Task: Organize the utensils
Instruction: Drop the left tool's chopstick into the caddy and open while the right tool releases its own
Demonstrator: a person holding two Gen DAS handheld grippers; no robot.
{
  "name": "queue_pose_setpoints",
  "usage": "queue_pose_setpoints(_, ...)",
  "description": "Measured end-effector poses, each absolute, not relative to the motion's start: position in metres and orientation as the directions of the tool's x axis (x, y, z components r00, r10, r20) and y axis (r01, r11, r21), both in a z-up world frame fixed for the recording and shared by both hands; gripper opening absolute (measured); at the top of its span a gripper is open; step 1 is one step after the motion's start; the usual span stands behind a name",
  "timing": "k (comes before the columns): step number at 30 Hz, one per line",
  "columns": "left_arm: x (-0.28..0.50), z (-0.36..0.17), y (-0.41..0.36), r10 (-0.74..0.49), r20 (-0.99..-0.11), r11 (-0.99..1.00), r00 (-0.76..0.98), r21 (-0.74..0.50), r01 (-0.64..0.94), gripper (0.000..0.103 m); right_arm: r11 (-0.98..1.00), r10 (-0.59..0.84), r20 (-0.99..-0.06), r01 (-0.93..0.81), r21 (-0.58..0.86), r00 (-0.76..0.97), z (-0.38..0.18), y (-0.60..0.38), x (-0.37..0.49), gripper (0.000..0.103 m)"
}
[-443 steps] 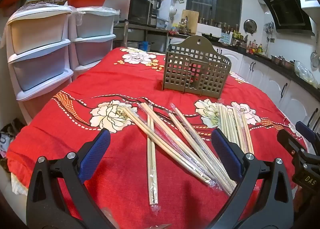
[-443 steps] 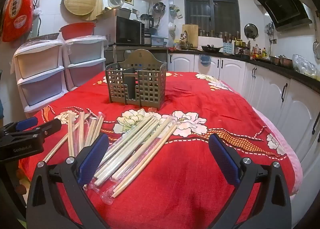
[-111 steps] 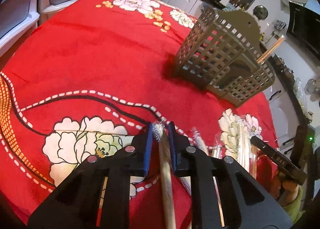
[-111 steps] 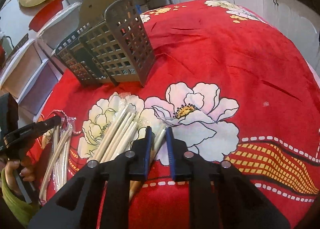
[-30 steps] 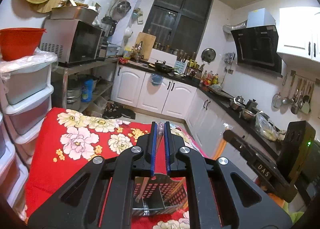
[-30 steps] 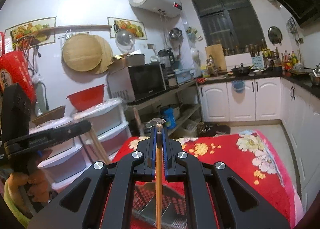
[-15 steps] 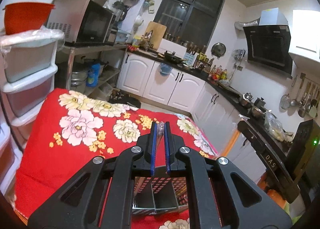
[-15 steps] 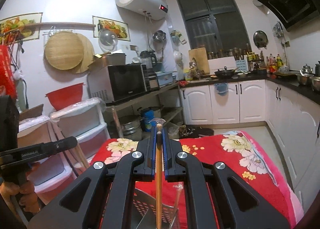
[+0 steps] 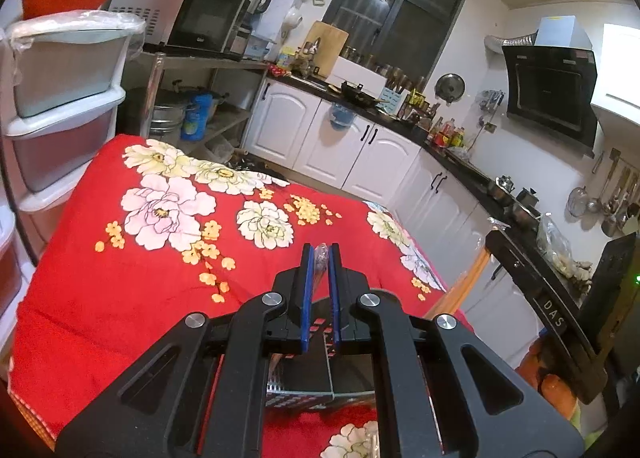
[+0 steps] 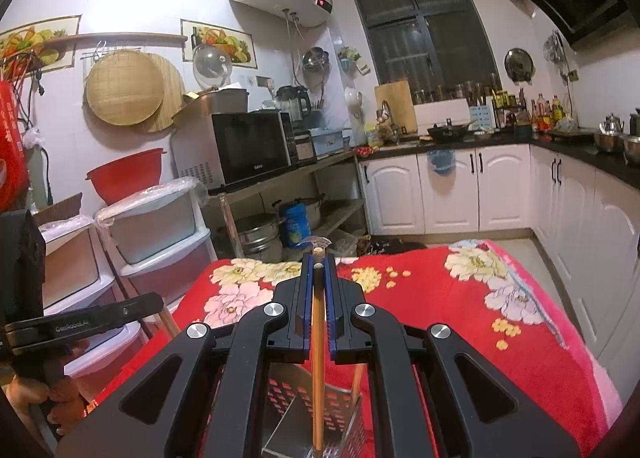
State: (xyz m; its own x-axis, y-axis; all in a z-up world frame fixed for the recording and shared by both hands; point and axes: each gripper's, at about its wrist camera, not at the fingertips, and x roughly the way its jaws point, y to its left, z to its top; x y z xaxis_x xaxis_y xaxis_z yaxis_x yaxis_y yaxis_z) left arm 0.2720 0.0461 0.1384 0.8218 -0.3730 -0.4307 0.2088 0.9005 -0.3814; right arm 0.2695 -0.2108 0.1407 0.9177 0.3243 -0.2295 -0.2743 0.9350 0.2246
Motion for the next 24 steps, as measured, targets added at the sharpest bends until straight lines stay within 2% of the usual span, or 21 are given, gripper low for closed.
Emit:
queue_pose_setpoints(20, 0.253, 0.116, 0.054, -0.326, -0.451, 0.915, 0.831, -0.373, 0.156, 0.003, 0.918, 0.334, -0.312, -0.231, 0.323, 0.890, 0.107, -0.236, 0.248, 0.007)
queue_pose_setpoints(24, 0.250, 0.114, 0.057, -0.321, -0.460, 0.914, 0.828, -0.378, 0.144, 0.007, 0.916, 0.339, -0.319, -0.234, 0.325, 0.885, 0.105, -0.236, 0.244, 0.007)
